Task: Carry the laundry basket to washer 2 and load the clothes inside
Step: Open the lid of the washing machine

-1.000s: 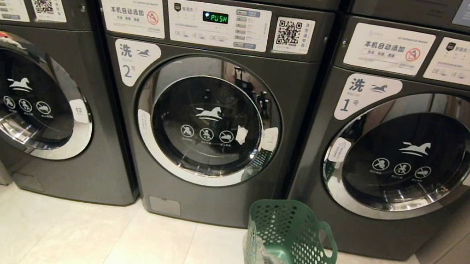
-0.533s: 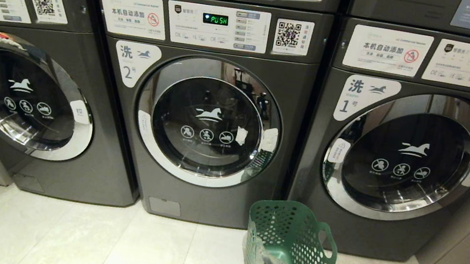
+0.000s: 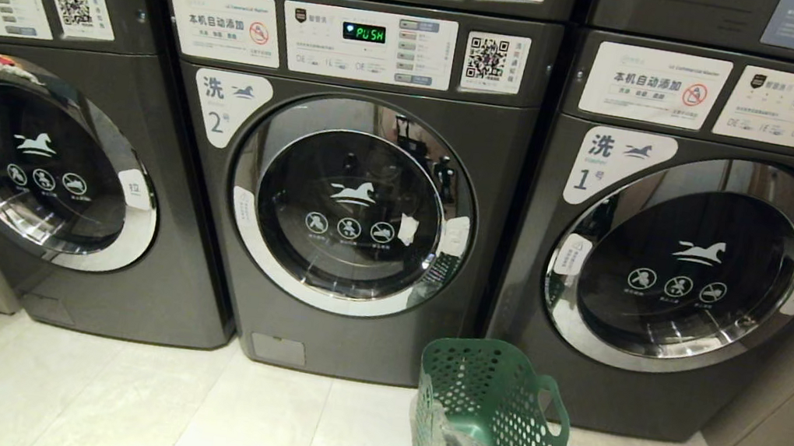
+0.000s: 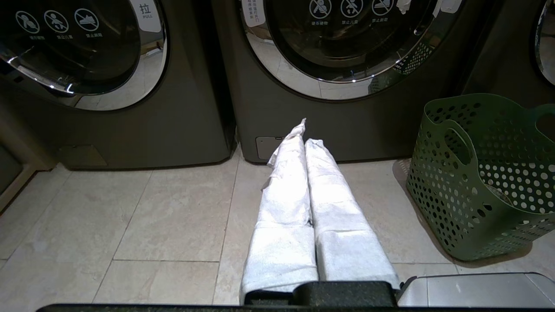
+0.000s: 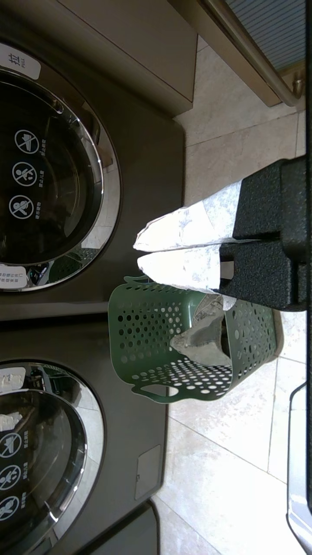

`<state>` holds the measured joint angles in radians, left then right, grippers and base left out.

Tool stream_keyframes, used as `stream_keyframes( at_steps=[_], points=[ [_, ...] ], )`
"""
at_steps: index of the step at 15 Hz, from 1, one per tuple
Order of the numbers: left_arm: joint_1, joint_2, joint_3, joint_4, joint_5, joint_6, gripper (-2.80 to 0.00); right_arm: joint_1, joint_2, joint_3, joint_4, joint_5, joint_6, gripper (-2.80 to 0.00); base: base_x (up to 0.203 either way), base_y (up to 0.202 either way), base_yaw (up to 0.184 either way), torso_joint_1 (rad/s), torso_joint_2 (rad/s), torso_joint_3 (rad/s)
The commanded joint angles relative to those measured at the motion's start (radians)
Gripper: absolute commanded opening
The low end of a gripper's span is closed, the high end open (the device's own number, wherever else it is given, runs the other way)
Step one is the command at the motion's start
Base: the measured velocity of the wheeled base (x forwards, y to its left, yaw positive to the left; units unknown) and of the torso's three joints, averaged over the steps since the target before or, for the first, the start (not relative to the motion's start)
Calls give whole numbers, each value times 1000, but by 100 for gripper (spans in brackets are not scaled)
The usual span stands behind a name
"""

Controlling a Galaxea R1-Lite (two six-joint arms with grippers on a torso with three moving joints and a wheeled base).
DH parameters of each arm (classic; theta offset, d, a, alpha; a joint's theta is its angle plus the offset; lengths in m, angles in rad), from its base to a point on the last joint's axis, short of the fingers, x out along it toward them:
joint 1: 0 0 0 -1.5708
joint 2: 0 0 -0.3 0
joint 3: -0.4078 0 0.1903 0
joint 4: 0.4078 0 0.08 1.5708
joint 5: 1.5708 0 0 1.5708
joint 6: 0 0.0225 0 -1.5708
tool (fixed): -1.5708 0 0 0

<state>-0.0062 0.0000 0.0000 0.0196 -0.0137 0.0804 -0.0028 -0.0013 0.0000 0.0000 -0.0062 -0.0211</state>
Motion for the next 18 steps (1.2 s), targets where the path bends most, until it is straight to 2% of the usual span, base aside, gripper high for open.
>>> stream_keyframes(
  at_steps=[1,10,18],
  points=[
    [0,-2,2,0,0,1,-280,0,0,0,0,0,0,-280,0,0,0,0,0,0],
    [0,-2,2,0,0,10,-280,0,1,0,0,0,0,-280,0,0,0,0,0,0],
    [0,-2,2,-1,0,9,-280,0,0,0,0,0,0,-280,1,-180,2,4,2,2]
  ],
)
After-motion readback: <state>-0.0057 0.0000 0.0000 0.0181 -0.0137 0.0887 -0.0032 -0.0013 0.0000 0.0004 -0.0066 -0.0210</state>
